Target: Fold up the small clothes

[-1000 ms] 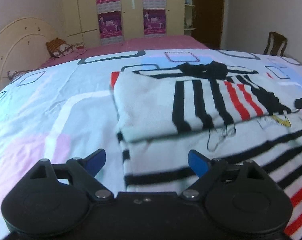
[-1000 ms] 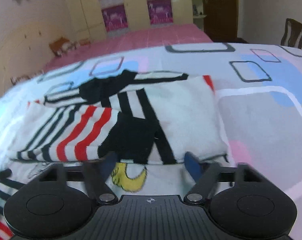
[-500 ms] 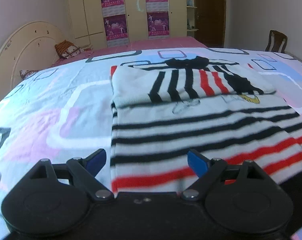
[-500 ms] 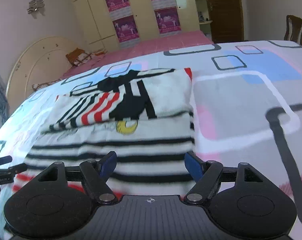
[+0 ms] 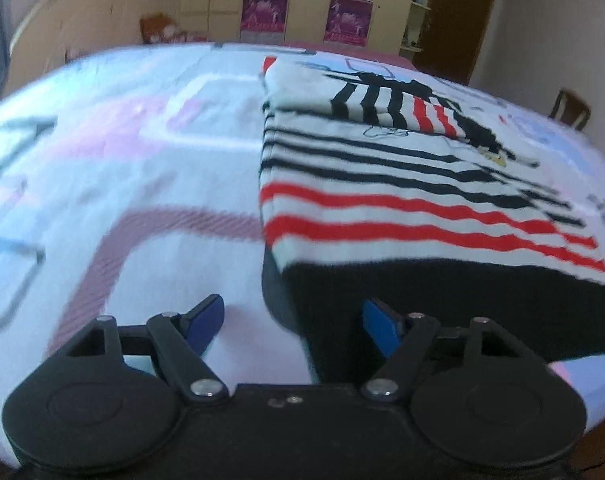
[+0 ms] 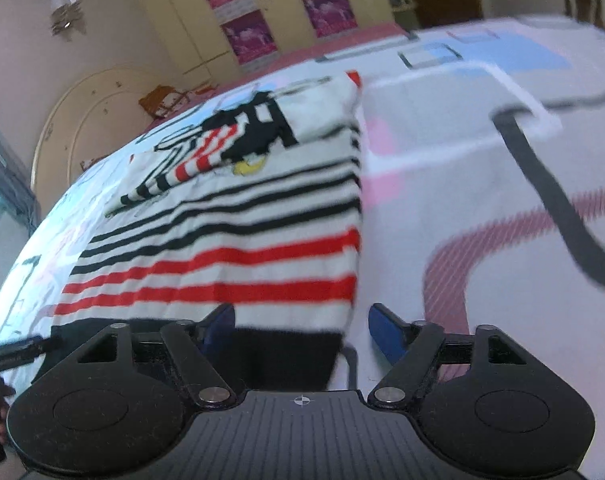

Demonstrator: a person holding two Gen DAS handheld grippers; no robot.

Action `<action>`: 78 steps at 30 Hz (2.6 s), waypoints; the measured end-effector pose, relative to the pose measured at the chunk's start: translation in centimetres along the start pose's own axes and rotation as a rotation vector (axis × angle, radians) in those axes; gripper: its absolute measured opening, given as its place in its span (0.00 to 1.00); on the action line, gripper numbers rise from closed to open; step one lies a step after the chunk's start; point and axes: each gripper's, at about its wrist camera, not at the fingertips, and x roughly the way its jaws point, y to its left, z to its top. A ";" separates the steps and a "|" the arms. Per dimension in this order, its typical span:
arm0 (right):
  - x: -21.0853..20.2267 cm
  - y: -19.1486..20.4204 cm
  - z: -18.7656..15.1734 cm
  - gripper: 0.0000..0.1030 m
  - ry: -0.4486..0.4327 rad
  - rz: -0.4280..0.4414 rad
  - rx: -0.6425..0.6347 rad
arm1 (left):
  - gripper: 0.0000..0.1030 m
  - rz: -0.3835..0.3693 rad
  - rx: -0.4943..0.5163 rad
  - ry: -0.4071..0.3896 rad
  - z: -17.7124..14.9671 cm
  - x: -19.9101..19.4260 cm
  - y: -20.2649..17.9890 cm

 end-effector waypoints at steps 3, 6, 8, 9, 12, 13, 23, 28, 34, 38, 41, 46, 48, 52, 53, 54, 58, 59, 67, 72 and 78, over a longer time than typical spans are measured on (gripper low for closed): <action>0.1 -1.7 -0.8 0.48 0.017 0.036 0.090 | 0.70 -0.104 -0.084 0.015 -0.1 -0.3 1.1; -0.1 -1.9 -1.2 0.48 0.055 0.112 0.111 | 0.57 -0.205 -0.183 0.035 -0.1 -0.2 2.3; -0.2 -2.1 -1.7 0.48 0.080 0.175 0.143 | 0.56 -0.266 -0.248 0.047 -0.4 0.1 3.1; -0.1 -2.2 -2.0 0.48 0.092 0.208 0.159 | 0.56 -0.289 -0.271 0.046 -0.5 0.3 3.4; 0.3 -2.5 -1.8 0.48 0.085 0.231 0.185 | 0.55 -0.363 -0.366 0.041 -0.3 1.3 4.3; 0.7 -2.8 -1.3 0.48 0.080 0.237 0.202 | 0.55 -0.383 -0.384 0.040 0.0 1.8 4.5; 1.9 -2.7 -1.8 0.24 0.146 0.288 0.211 | 0.37 -0.513 -0.379 0.095 -0.4 3.1 3.6; 1.1 -2.9 -1.8 0.04 0.062 0.286 0.229 | 0.06 -0.474 -0.371 -0.009 -0.4 1.9 3.1; 0.2 -3.3 -1.6 0.04 0.047 0.202 0.146 | 0.06 -0.365 -0.348 0.015 -1.5 2.8 2.4; -0.1 -3.4 -0.9 0.04 0.012 0.226 0.161 | 0.06 -0.377 -0.363 -0.009 -0.8 1.9 2.1; -1.6 -2.2 1.6 0.04 -0.067 0.257 0.122 | 0.06 -0.403 -0.391 -0.076 0.8 0.5 2.0; -2.9 0.3 7.0 0.04 -0.206 0.258 0.061 | 0.06 -0.454 -0.380 -0.206 6.2 -1.2 1.3; -2.9 1.2 9.6 0.04 -0.267 0.247 0.041 | 0.06 -0.518 -0.367 -0.266 9.0 -1.4 1.0; -2.5 2.6 15.0 0.04 -0.332 0.263 0.022 | 0.06 -0.553 -0.328 -0.321 14.8 -0.4 0.4; -2.4 3.0 16.4 0.04 -0.344 0.265 0.013 | 0.06 -0.553 -0.324 -0.325 16.3 0.0 0.3; -2.0 3.5 17.8 0.04 -0.352 0.261 -0.001 | 0.06 -0.550 -0.319 -0.328 17.9 0.7 0.2; 1.7 4.4 22.8 0.04 -0.317 0.221 0.007 | 0.06 -0.498 -0.306 -0.275 22.3 5.1 -0.1; 3.1 4.3 23.7 0.04 -0.300 0.207 0.011 | 0.06 -0.483 -0.310 -0.252 23.0 6.6 0.0; 15.4 1.1 27.4 0.04 -0.171 0.131 0.118 | 0.06 -0.422 -0.338 -0.082 26.9 17.9 0.8; 20.7 -0.4 29.8 0.05 -0.079 0.077 0.159 | 0.09 -0.426 -0.364 -0.013 28.2 23.1 2.2; 22.8 -1.9 30.5 0.68 -0.136 -0.012 0.188 | 0.83 -0.413 -0.362 -0.099 29.0 24.7 2.7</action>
